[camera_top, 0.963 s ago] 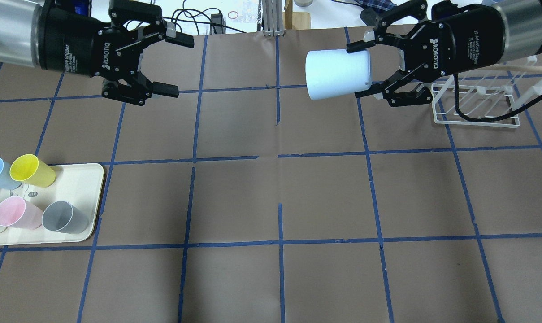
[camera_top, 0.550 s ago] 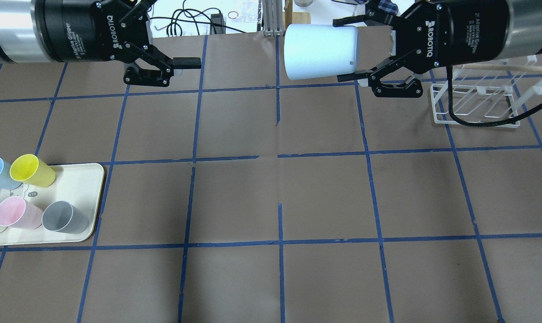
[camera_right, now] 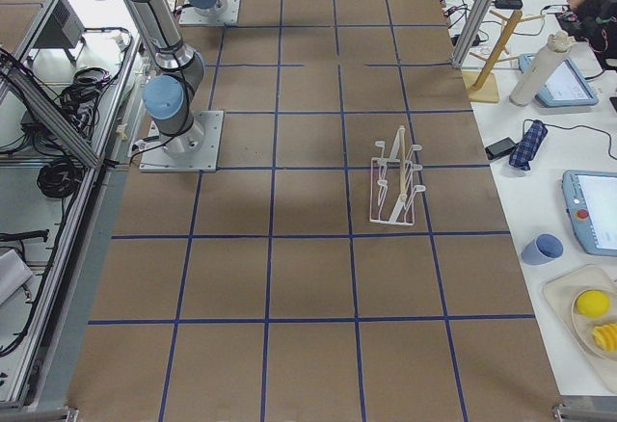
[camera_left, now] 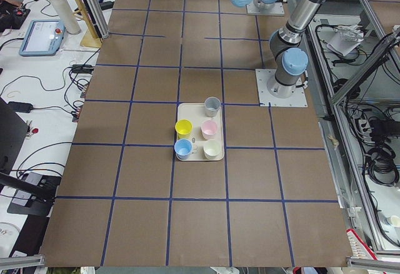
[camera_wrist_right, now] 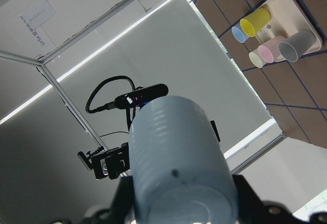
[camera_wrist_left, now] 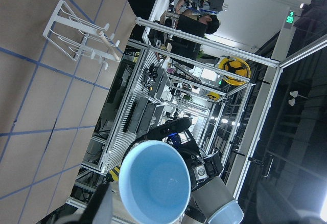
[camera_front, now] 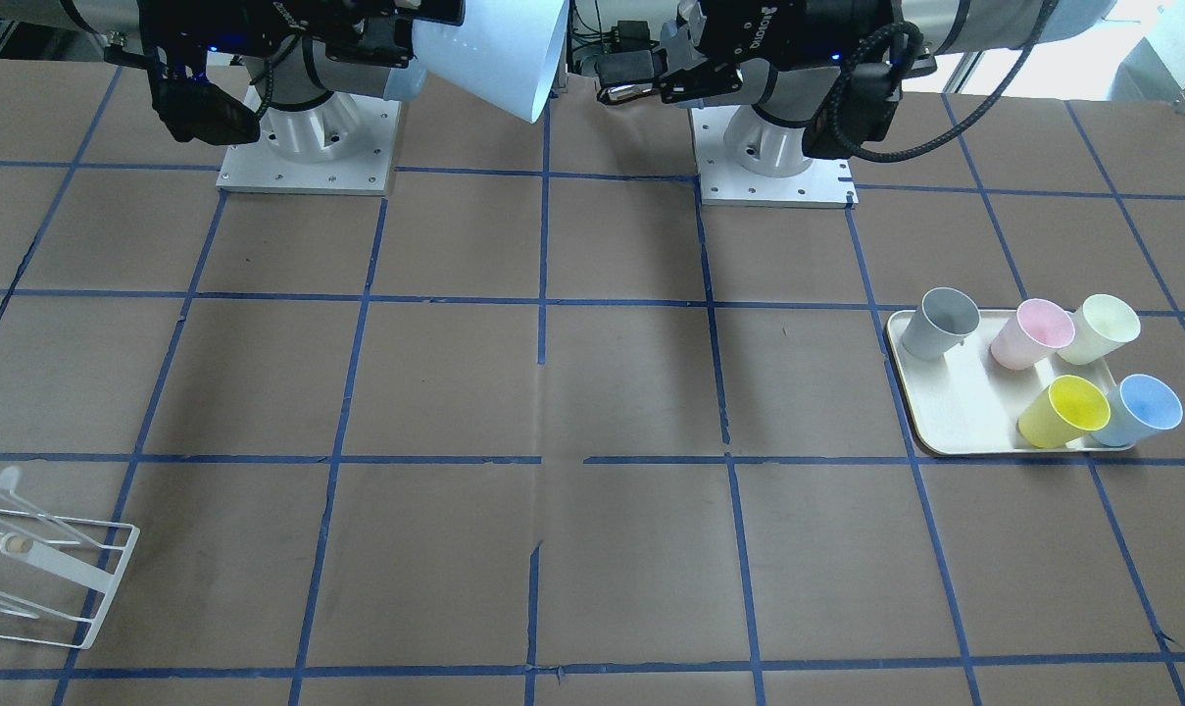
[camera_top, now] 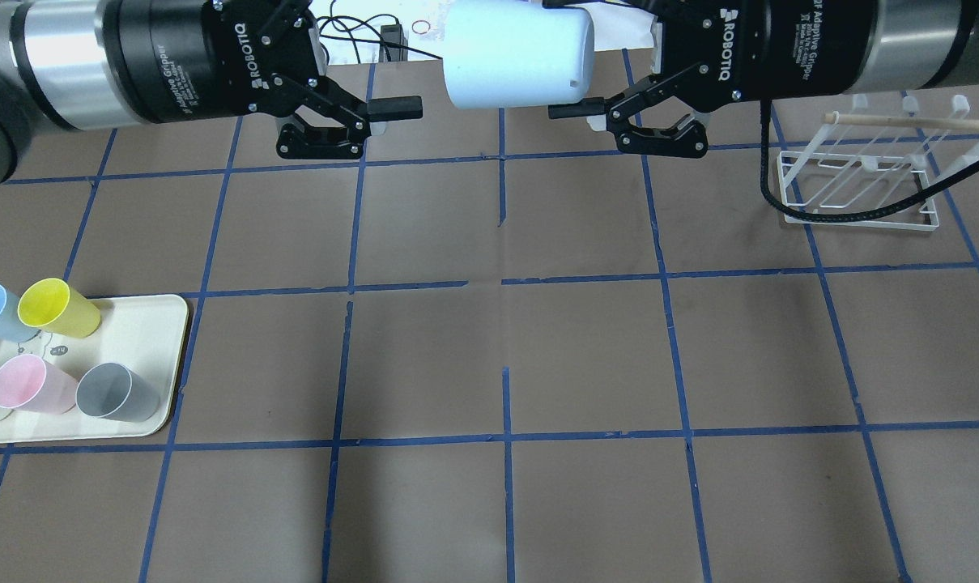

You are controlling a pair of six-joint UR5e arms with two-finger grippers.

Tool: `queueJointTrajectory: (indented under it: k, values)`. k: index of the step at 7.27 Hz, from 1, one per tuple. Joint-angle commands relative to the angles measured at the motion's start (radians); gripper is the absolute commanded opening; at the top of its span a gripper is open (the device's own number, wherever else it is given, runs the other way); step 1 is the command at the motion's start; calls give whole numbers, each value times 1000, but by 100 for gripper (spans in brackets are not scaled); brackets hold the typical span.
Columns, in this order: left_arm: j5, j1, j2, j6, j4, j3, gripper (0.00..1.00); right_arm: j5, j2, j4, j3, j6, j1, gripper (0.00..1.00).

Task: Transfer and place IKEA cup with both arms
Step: 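Close the left gripper on the cup's rim beside the right gripper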

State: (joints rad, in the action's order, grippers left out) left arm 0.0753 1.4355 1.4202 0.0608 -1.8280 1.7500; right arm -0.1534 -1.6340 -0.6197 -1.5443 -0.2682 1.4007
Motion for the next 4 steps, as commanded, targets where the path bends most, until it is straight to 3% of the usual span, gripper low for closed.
queueJointTrajectory:
  k: [1,3,4]
  values:
    - [-19,-1,-24,30,9,8,100,21,3,-3,-2,1,7,28]
    - [-118,0,-27,28,53,8,100,9,3,-2,-7,0,12,29]
    - [-114,-1,-24,27,149,17,100,12,3,-2,-7,1,36,29]
